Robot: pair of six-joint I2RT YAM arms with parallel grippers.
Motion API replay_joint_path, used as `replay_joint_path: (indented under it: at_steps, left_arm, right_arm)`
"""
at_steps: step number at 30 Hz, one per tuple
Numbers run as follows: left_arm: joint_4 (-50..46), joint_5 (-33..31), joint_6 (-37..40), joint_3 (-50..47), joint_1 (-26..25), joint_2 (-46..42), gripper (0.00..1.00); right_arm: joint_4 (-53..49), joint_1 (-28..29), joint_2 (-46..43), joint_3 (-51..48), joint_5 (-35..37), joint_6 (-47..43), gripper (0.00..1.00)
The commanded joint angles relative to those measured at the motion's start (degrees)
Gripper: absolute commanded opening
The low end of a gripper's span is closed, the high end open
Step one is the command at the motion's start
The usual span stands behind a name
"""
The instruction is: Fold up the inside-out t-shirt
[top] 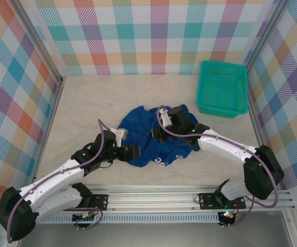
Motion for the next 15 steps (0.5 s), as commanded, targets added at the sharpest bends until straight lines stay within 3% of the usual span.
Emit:
replay_joint_path:
  at_steps: [1,6,9,15]
  left_arm:
    - [2.0,-0.1,-2.5,0.5,-2.5,3.6,0.75]
    - [5.6,-4.7,-4.2,2.8,-7.9,10.6,0.78]
    - [3.7,-11.8,-5.9,5.7,-9.2,14.7,0.76]
    - [-2.1,-18.6,-3.2,8.4,-9.3,18.5,0.55]
  right_arm:
    - [-0.4,-0.4,0.3,2.0,0.0,0.3,0.0]
    - [-0.6,-0.6,0.0,2.5,0.2,-0.2,0.0]
    - [-0.7,-0.7,-0.3,2.4,0.3,-0.3,0.0]
    - [-2.8,-2.6,-1.8,3.2,2.0,-1.7,0.0]
